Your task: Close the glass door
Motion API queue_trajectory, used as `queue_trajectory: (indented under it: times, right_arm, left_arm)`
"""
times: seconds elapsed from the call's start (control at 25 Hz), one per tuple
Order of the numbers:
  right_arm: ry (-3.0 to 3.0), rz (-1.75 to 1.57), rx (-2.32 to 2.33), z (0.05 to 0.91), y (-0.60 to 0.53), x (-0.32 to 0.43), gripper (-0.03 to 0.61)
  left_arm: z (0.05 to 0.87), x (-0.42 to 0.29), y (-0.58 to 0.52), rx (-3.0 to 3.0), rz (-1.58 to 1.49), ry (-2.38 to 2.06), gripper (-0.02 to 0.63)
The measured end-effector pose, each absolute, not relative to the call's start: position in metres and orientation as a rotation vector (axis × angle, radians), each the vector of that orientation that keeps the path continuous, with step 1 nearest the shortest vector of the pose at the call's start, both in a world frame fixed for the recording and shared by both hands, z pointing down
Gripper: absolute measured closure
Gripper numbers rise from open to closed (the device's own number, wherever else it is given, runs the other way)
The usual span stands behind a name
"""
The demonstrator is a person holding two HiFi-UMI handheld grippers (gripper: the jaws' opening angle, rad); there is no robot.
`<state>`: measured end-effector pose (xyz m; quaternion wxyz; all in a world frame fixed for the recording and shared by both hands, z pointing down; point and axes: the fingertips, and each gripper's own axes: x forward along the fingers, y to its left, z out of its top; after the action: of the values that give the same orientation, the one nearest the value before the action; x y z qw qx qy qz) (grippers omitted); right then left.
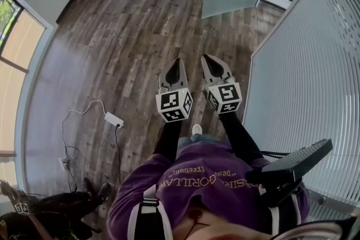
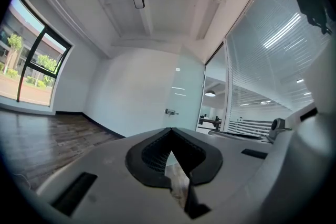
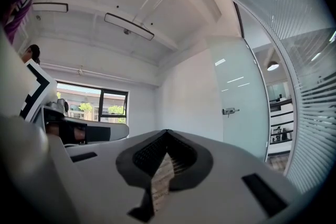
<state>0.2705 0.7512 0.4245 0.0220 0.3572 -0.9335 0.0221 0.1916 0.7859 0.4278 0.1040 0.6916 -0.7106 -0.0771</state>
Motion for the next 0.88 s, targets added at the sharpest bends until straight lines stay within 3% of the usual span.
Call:
queue_trajectory:
  times: [0.36,0.88]
  right_arm:
    - [-2.894,0.115,1.118,0.440,0.678,0.248,0.588]
    - [-2.915,0.057,1.176,0.439,0.509,0.127,0.588]
  left_arm:
    - [0.449,0.161,0.723,1.965,-0.208,-2.120,0.614]
    - [0.449,0.046,0.548,2.068,-0.208,-2.095,0.614]
